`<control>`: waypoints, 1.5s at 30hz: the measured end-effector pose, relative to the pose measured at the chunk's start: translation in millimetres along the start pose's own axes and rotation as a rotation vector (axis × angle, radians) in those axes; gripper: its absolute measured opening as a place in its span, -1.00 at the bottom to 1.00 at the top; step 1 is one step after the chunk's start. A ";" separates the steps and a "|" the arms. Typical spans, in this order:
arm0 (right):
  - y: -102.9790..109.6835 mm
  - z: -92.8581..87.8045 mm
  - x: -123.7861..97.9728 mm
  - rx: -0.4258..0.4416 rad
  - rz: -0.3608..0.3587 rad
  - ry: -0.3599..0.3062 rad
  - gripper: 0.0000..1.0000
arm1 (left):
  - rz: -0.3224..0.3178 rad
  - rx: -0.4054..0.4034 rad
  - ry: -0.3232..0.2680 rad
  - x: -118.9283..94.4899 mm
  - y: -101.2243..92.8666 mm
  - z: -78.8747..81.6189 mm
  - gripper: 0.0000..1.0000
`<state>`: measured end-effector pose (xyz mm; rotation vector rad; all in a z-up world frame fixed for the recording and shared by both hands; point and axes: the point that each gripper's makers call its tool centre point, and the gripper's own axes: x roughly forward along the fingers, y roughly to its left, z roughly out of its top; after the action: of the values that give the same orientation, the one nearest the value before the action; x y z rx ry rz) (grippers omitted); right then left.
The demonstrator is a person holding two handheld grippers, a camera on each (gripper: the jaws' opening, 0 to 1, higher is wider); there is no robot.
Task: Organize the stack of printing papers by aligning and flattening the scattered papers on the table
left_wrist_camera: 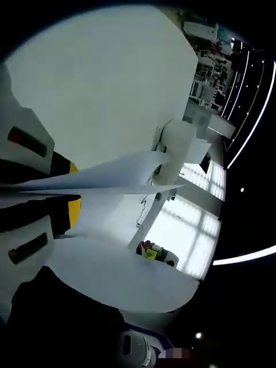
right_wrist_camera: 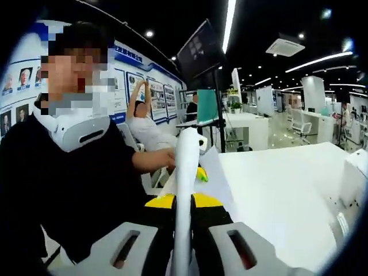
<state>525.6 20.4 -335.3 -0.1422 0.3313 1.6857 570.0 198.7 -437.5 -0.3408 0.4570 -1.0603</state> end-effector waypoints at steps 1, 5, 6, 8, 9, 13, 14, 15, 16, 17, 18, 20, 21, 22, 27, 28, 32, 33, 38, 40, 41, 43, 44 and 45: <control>-2.7 -7.4 7.3 0.005 0.000 0.021 -0.87 | -0.001 -0.006 -0.004 -0.4 0.7 -0.2 -0.86; -14.3 -20.7 18.7 0.004 -0.035 0.045 -0.87 | -0.009 -0.023 -0.017 -0.7 2.4 0.6 -0.86; -17.9 -22.3 19.8 0.004 -0.047 0.043 -0.87 | -0.008 -0.026 -0.017 -0.6 3.0 0.4 -0.86; -26.3 -26.4 19.5 0.000 -0.077 0.043 -0.86 | -0.006 -0.032 -0.019 -0.6 4.4 -0.1 -0.86; -28.9 -30.5 20.8 -0.003 -0.090 0.055 -0.86 | -0.005 -0.038 -0.023 -0.9 5.4 0.1 -0.86; -37.0 -46.5 27.8 -0.010 -0.112 0.113 -0.83 | -0.012 -0.069 -0.039 -1.0 6.6 1.8 -0.86; -38.4 -48.1 28.6 -0.011 -0.116 0.121 -0.82 | -0.012 -0.072 -0.040 -0.7 6.4 2.0 -0.86; -40.9 -50.5 29.4 -0.014 -0.124 0.133 -0.82 | -0.011 -0.073 -0.040 -0.5 6.5 2.1 -0.86; -43.8 -52.8 29.8 -0.021 -0.134 0.146 -0.80 | -0.010 -0.072 -0.040 -0.3 7.0 2.4 -0.86; -46.3 -53.9 30.0 -0.025 -0.140 0.151 -0.78 | -0.010 -0.073 -0.042 -0.1 7.1 2.7 -0.86; -48.5 -54.8 30.4 -0.028 -0.146 0.155 -0.77 | -0.011 -0.074 -0.044 0.1 6.9 3.3 -0.86; -53.2 -58.0 31.3 -0.036 -0.163 0.170 -0.75 | -0.015 -0.078 -0.053 0.5 6.0 4.9 -0.85; -55.1 -60.6 31.7 -0.037 -0.166 0.179 -0.75 | -0.017 -0.082 -0.058 0.5 5.8 5.5 -0.85; -55.9 -62.3 32.0 -0.037 -0.165 0.182 -0.76 | -0.019 -0.086 -0.064 0.4 5.8 6.2 -0.85; -58.9 -72.2 34.9 -0.038 -0.170 0.208 -0.83 | -0.038 -0.112 -0.082 0.2 4.3 8.1 -0.84; -58.9 -75.2 35.7 -0.036 -0.167 0.216 -0.84 | -0.039 -0.112 -0.079 0.4 4.2 7.7 -0.84; -57.1 -80.0 37.8 -0.038 -0.151 0.229 -0.87 | -0.046 -0.107 -0.072 1.7 0.4 7.1 -0.84; -56.6 -79.7 38.4 -0.047 -0.147 0.232 -0.87 | -0.050 -0.108 -0.072 2.0 -0.9 7.4 -0.84; -56.0 -74.6 40.9 -0.070 -0.142 0.224 -0.88 | -0.071 -0.100 -0.065 6.1 -11.9 6.7 -0.82; -54.9 -73.3 42.5 -0.080 -0.134 0.223 -0.92 | -0.077 -0.096 -0.058 8.7 -16.4 5.6 -0.82; -54.5 -73.0 43.7 -0.081 -0.132 0.225 -0.93 | -0.079 -0.095 -0.056 9.3 -17.4 5.4 -0.82; -53.0 -72.3 46.8 -0.089 -0.126 0.228 -0.96 | -0.082 -0.093 -0.051 11.0 -19.8 4.9 -0.82; -52.2 -71.8 48.2 -0.091 -0.121 0.229 -0.97 | -0.083 -0.092 -0.049 11.9 -20.7 4.7 -0.82; -50.5 -70.7 50.3 -0.095 -0.114 0.227 -0.98 | -0.083 -0.091 -0.047 12.9 -21.5 4.7 -0.82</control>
<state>561.2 52.6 -423.5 -0.4180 0.4049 1.5758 561.5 177.8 -425.8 -0.4681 0.4536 -1.1123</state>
